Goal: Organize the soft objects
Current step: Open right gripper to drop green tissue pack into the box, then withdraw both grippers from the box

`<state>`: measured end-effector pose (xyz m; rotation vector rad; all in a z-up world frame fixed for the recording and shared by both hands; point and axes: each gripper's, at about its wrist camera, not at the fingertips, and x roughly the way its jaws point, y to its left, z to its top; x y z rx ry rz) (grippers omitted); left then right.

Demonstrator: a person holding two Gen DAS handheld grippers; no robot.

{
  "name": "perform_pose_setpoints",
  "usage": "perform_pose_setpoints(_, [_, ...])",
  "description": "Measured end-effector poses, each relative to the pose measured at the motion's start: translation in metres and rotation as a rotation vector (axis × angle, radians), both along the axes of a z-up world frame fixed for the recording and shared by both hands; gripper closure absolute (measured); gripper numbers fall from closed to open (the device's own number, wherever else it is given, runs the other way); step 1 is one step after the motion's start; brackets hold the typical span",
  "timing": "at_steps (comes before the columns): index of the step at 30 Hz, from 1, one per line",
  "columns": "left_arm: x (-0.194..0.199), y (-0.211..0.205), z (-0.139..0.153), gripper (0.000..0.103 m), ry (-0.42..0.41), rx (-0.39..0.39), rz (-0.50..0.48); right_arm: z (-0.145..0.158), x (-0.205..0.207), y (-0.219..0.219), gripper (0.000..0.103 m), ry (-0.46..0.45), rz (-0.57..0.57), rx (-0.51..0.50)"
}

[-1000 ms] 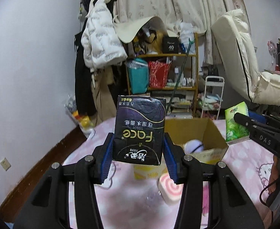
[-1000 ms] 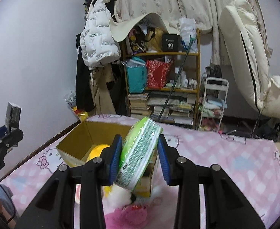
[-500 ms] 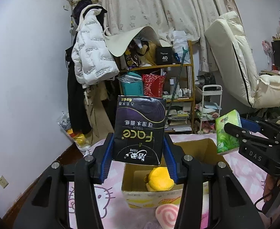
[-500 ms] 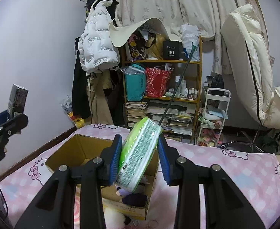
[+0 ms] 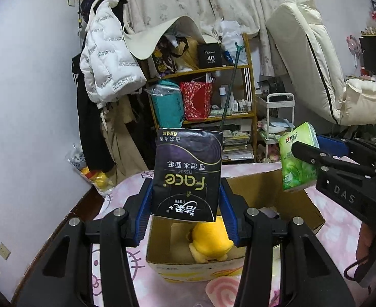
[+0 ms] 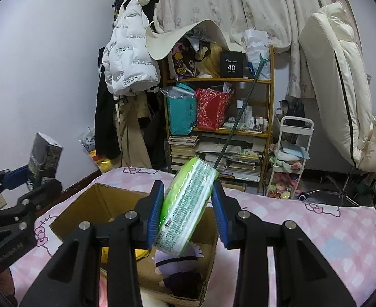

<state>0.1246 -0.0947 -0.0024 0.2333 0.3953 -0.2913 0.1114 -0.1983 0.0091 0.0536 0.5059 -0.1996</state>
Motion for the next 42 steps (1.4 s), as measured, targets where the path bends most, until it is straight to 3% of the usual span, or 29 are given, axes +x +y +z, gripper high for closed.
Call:
perform_pose_setpoints(8, [0.013, -0.004, -0.015, 0.053, 0.048, -0.009, -0.012, -0.018, 0.005, -0.009, 0.063, 0.035, 0.021, 0.074])
perform_pose_setpoints(12, [0.015, 0.0, -0.018, 0.037, 0.064, -0.032, -0.006, -0.03, 0.008, -0.014, 0.062, 0.078, 0.028, 0.123])
perform_pose_setpoints(16, [0.015, 0.006, -0.019, 0.032, 0.083, -0.031, 0.028, -0.036, 0.006, -0.015, 0.062, 0.112, 0.049, 0.149])
perform_pose_setpoints(18, [0.01, 0.01, -0.017, 0.022, 0.074, -0.025, 0.042, -0.036, 0.003, -0.013, 0.062, 0.117, 0.061, 0.145])
perform_pose_setpoints(19, [0.006, 0.012, -0.015, 0.02, 0.068, -0.022, 0.055, -0.035, 0.001, -0.012, 0.06, 0.117, 0.069, 0.146])
perform_pose_setpoints(21, [0.001, 0.016, -0.013, 0.014, 0.066, -0.024, 0.064, -0.032, -0.004, -0.011, 0.044, 0.115, 0.07, 0.138])
perform_pose_setpoints(24, [-0.008, 0.025, -0.008, 0.005, 0.069, -0.029, 0.084, -0.025, -0.014, -0.009, 0.035, 0.1, 0.065, 0.132])
perform_pose_setpoints(25, [-0.011, 0.028, -0.007, 0.004, 0.067, -0.031, 0.097, -0.022, -0.017, -0.008, 0.032, 0.101, 0.067, 0.132])
perform_pose_setpoints(27, [-0.016, 0.034, -0.004, 0.003, 0.076, -0.034, 0.113, -0.017, -0.025, -0.007, 0.015, 0.096, 0.064, 0.13])
perform_pose_setpoints(29, [-0.021, 0.039, -0.001, 0.003, 0.085, -0.034, 0.13, -0.012, -0.035, -0.006, 0.01, 0.077, 0.061, 0.134])
perform_pose_setpoints(42, [-0.067, 0.062, 0.007, 0.003, 0.153, -0.035, 0.149, 0.003, -0.082, 0.002, 0.009, 0.079, 0.037, 0.15])
